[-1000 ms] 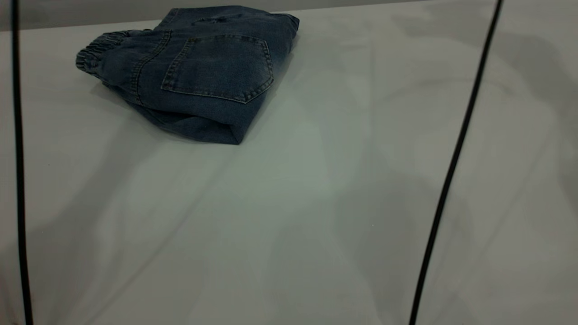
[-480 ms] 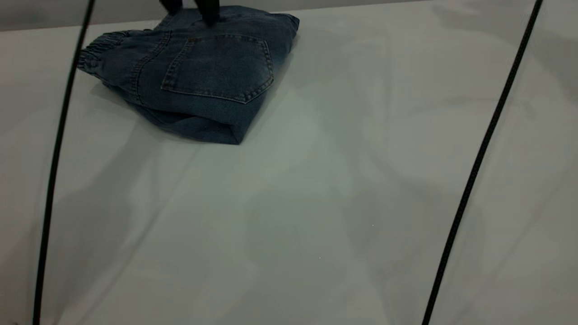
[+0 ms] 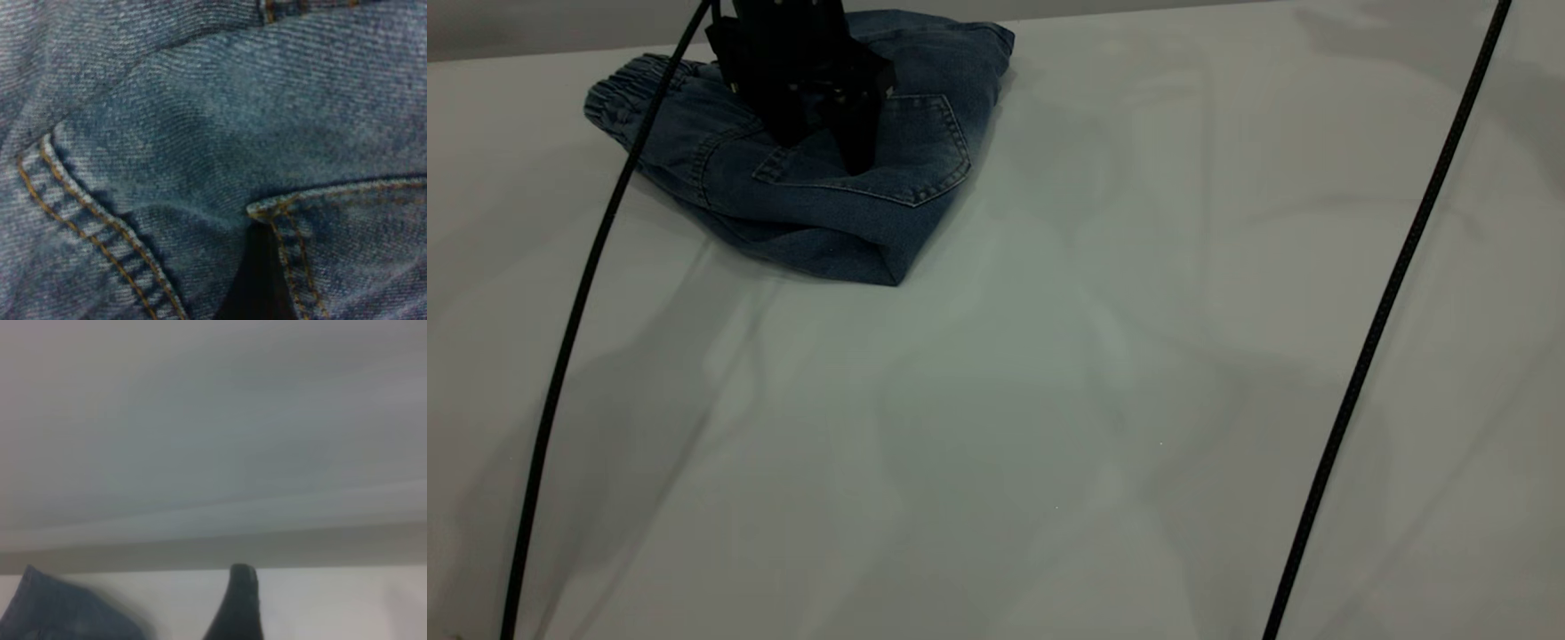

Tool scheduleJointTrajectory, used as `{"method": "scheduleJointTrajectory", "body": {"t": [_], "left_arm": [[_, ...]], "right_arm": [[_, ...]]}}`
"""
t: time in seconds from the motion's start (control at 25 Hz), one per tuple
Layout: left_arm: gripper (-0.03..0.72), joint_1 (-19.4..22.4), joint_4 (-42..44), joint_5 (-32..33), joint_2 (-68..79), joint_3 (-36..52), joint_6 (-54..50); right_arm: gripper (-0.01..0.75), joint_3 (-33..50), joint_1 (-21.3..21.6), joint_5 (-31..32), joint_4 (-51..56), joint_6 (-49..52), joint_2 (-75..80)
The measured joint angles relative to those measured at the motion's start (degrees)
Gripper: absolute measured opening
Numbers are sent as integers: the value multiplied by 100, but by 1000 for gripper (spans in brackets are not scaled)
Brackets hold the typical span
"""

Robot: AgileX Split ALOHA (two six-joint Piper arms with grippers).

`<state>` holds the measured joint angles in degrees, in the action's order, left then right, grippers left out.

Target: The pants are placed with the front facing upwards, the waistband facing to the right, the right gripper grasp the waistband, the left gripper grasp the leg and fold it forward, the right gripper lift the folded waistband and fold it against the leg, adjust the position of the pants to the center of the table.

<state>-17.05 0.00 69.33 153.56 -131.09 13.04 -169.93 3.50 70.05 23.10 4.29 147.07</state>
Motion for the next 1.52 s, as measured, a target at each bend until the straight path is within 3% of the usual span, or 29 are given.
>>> {"method": "scheduleJointTrajectory", "body": {"t": [0.36, 1.16, 1.52], "left_arm": [[556, -416, -151, 76, 35, 5, -11], [557, -2167, -321, 74, 52, 17, -220], [557, -2318, -419, 62, 52, 17, -220]], "right_arm": [[587, 0, 0, -16, 78, -5, 0], [587, 0, 0, -9, 279, -5, 0], [587, 0, 58, -9, 441, -5, 0]]}}
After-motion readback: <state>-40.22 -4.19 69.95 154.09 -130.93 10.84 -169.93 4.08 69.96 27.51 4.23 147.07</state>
